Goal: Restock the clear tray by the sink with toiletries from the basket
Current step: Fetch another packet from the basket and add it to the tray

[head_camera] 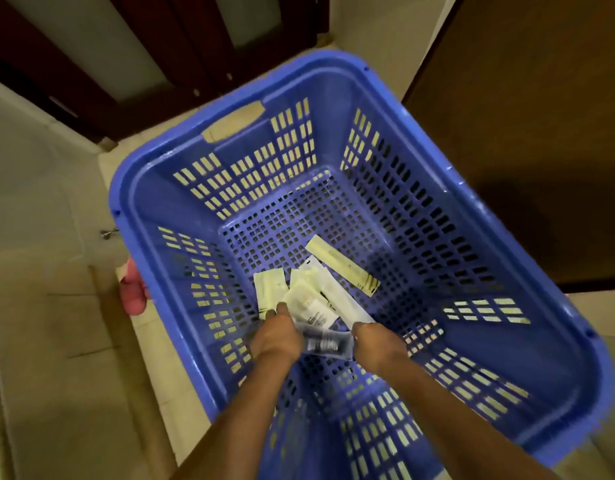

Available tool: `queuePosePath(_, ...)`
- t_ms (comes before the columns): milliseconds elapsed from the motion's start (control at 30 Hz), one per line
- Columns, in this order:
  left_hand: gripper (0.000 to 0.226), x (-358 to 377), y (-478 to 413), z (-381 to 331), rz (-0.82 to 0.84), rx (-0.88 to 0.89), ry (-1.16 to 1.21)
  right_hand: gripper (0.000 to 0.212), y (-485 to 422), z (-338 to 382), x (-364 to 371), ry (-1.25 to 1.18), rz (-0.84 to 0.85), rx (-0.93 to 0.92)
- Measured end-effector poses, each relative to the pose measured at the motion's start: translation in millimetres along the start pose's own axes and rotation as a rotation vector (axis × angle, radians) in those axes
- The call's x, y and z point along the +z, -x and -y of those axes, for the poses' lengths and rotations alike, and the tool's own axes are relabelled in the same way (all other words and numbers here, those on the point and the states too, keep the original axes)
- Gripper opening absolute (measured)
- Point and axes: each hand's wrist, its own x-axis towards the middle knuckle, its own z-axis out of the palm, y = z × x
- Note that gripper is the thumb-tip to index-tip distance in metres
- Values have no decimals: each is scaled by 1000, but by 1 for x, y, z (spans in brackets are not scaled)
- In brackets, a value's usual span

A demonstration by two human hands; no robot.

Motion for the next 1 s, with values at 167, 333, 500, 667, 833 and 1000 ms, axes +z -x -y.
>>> queuePosePath(167, 67, 15, -35, 1, 20, -328, 318, 39, -34, 1, 13, 0, -27, -59)
queuePosePath(333, 60, 29, -51, -15, -40, -277, 435, 55, -53, 12, 21, 28, -169, -128)
queuePosePath(500, 51, 43, -56, -25, -125, -230, 515, 54, -75, 21, 22, -100, -239, -152)
queuePosePath(667, 31, 47, -55, -28, -213, -135, 628, 20, -79, 11, 20, -244, -186, -151)
queuePosePath(833, 37, 43, -48, -29, -208, -142, 666, 44, -75, -3, 18, -431, -170, -167)
queuePosePath(1000, 53, 39, -55, -11, -255, -267, 541, 34, -68, -14, -2, -900, -232, -32)
